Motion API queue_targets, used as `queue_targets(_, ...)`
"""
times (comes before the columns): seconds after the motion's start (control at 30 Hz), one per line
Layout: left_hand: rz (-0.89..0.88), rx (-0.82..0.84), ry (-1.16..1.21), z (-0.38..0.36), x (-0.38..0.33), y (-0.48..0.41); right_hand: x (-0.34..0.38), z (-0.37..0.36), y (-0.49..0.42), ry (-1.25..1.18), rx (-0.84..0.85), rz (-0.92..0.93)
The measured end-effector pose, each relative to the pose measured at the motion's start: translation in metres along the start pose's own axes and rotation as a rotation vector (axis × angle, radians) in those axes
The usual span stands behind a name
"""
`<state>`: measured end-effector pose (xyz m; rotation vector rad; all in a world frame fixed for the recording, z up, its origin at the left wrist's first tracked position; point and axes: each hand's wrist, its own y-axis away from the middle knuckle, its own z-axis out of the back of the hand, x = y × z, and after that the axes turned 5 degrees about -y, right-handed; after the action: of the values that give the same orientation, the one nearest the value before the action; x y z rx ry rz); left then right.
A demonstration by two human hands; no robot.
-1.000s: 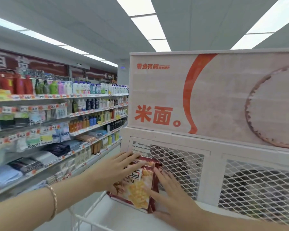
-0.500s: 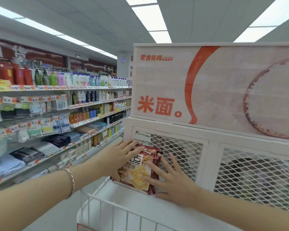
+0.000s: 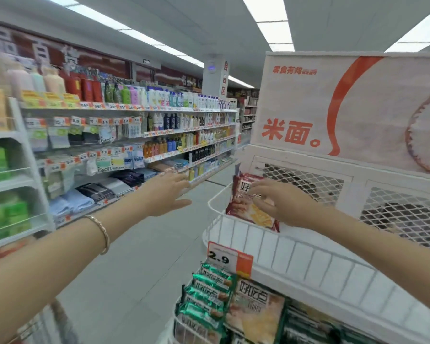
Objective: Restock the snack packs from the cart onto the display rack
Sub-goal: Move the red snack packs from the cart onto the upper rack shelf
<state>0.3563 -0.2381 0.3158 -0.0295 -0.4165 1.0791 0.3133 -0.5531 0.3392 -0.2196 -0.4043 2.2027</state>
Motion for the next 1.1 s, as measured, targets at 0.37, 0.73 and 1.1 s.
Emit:
queue_targets(0.37, 0.375, 0.445, 0.215, -0.119, 0.089, 0.294, 0.267, -0.205, -0.047, -0.081, 0.388, 0.314)
queue_targets(0.73, 0.857, 0.700, 0.659, -0.236, 0.039, 0.494, 0.422, -0.400, -0.001, -0.218, 1.106, 0.124)
queue_targets(1.1, 1.395, 0.488, 0.925, -0.305, 0.032, 0.527, 0.508, -0.550, 0.045, -0.156, 1.147, 0.314)
